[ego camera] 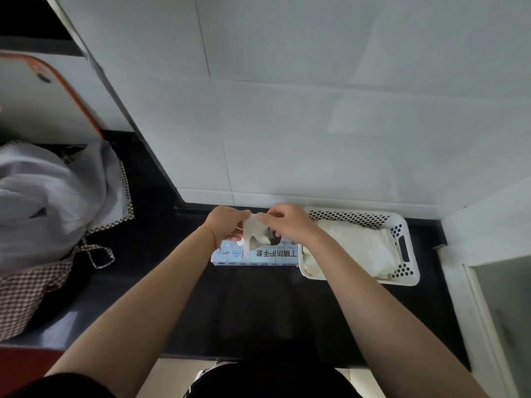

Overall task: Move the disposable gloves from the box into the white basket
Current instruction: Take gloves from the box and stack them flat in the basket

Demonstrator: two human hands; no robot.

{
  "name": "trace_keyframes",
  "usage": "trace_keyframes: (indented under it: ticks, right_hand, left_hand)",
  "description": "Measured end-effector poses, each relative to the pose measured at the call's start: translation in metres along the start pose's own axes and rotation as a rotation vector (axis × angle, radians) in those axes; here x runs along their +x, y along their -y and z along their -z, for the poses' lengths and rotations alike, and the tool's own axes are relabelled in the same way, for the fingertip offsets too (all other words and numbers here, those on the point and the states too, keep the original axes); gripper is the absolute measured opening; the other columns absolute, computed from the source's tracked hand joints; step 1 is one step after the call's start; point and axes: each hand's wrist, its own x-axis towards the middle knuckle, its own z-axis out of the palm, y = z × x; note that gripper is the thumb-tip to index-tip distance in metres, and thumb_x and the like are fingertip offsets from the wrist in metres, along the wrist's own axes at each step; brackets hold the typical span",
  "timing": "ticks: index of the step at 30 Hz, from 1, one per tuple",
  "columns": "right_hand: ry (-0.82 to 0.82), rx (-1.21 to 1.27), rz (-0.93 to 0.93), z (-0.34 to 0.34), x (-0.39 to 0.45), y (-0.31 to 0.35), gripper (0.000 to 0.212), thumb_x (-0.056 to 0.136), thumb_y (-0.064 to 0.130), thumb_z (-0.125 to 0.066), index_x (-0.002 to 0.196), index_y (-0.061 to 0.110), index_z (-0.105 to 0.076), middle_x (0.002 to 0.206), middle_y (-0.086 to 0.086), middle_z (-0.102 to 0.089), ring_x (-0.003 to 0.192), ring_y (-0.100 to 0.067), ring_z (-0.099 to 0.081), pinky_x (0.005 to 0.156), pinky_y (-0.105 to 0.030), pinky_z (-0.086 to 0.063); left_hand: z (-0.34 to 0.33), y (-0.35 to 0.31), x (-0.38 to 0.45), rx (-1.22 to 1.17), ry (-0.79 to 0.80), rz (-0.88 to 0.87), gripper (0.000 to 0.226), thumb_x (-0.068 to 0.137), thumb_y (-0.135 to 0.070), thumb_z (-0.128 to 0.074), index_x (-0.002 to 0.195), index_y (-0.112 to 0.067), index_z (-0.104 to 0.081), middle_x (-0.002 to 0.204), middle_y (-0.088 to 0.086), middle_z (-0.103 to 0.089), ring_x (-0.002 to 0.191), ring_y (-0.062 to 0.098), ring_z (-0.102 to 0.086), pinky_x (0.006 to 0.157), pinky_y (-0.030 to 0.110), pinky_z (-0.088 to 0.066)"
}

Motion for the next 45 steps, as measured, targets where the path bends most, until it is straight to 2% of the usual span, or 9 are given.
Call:
trace_keyframes:
  ticks: [4,8,15,18,21,28,35,41,45]
  right_hand:
    - [0.087,-0.047,0.010,-0.003,-0.009,0.012,0.056,0.068,0.056,-0.080,0.103,0.022,-0.053,0.100,0.006,-0.060,0.088,-0.011,-0.059,0.067,-0.025,-0.046]
    - [-0.062,-0.060,0.066,0.002,-0.010,0.014,0.024,0.084,0.027,-0.072,0.098,0.018,-0.054,0.091,0.005,-0.057,0.081,-0.015,-0.056,0.061,-0.023,-0.044]
    - [-0.098,-0.088,0.073,0.022,-0.014,0.028,0.016,0.088,0.010,-0.053,0.091,0.021,-0.063,0.082,0.008,-0.056,0.072,-0.013,-0.055,0.066,-0.027,-0.047]
    - [-0.102,0.003,0.077,0.029,-0.019,0.039,0.015,0.086,0.012,-0.056,0.089,0.020,-0.068,0.078,0.006,-0.060,0.063,-0.012,-0.054,0.059,-0.027,-0.046]
    - [-0.185,0.087,0.100,0.038,-0.024,0.048,0.017,0.085,0.012,-0.059,0.092,0.020,-0.073,0.084,0.006,-0.065,0.070,-0.011,-0.059,0.060,-0.024,-0.047]
    - [-0.201,0.294,0.024,0.054,-0.030,0.042,0.018,0.086,0.015,-0.073,0.103,0.013,-0.067,0.089,-0.001,-0.069,0.075,-0.012,-0.065,0.078,-0.034,-0.056]
    - [-0.270,0.158,0.068,0.060,-0.044,0.057,0.007,0.090,0.021,-0.064,0.086,0.016,-0.067,0.068,0.006,-0.056,0.061,-0.008,-0.051,0.060,-0.021,-0.043]
    - [-0.271,0.001,0.163,0.054,-0.052,0.071,0.009,0.091,0.015,-0.051,0.089,0.012,-0.059,0.068,0.008,-0.047,0.059,-0.007,-0.041,0.056,-0.023,-0.032]
    - [-0.389,0.099,0.118,0.058,-0.051,0.065,0.016,0.094,0.012,-0.043,0.090,0.004,-0.056,0.074,0.002,-0.050,0.067,-0.014,-0.044,0.057,-0.028,-0.034]
  left_hand:
    - [-0.006,-0.015,-0.012,-0.308,0.087,0.083,0.023,0.098,-0.020,-0.057,0.080,-0.006,-0.065,0.067,0.005,-0.067,0.052,0.016,-0.063,0.052,0.028,-0.052]
    - [-0.008,-0.024,-0.019,-0.409,0.127,0.079,0.019,0.100,-0.014,-0.052,0.089,-0.002,-0.063,0.079,0.011,-0.070,0.068,0.022,-0.070,0.060,0.030,-0.059]
    - [-0.007,-0.035,-0.023,0.281,-0.186,-0.213,0.012,0.085,-0.012,-0.055,0.095,-0.014,-0.061,0.096,0.001,-0.066,0.085,0.018,-0.060,0.076,0.030,-0.047]
    - [-0.006,-0.044,-0.032,0.092,0.101,-0.400,0.034,0.080,-0.007,-0.051,0.110,-0.016,-0.064,0.109,-0.005,-0.065,0.102,0.013,-0.057,0.087,0.030,-0.045]
    - [-0.003,-0.049,-0.035,0.051,0.295,-0.431,0.024,0.080,-0.019,-0.062,0.103,-0.014,-0.068,0.097,0.002,-0.067,0.092,0.015,-0.059,0.084,0.031,-0.044]
    - [-0.002,-0.052,-0.040,-0.258,0.096,-0.432,0.008,0.093,-0.010,-0.063,0.087,-0.006,-0.067,0.083,0.009,-0.067,0.078,0.020,-0.064,0.080,0.030,-0.059]
    - [-0.002,-0.054,-0.051,0.019,0.127,-0.498,0.025,0.088,-0.004,-0.056,0.104,-0.014,-0.073,0.100,-0.003,-0.073,0.092,0.009,-0.065,0.084,0.021,-0.048]
    - [-0.026,-0.059,-0.053,0.179,-0.005,-0.609,0.028,0.084,-0.015,-0.068,0.067,-0.005,-0.049,0.060,0.000,-0.038,0.053,0.010,-0.030,0.053,0.022,-0.026]
    - [-0.031,-0.056,-0.053,0.172,0.008,-0.540,0.018,0.083,-0.002,-0.056,0.071,-0.015,-0.060,0.059,-0.007,-0.050,0.050,0.005,-0.040,0.053,0.017,-0.035]
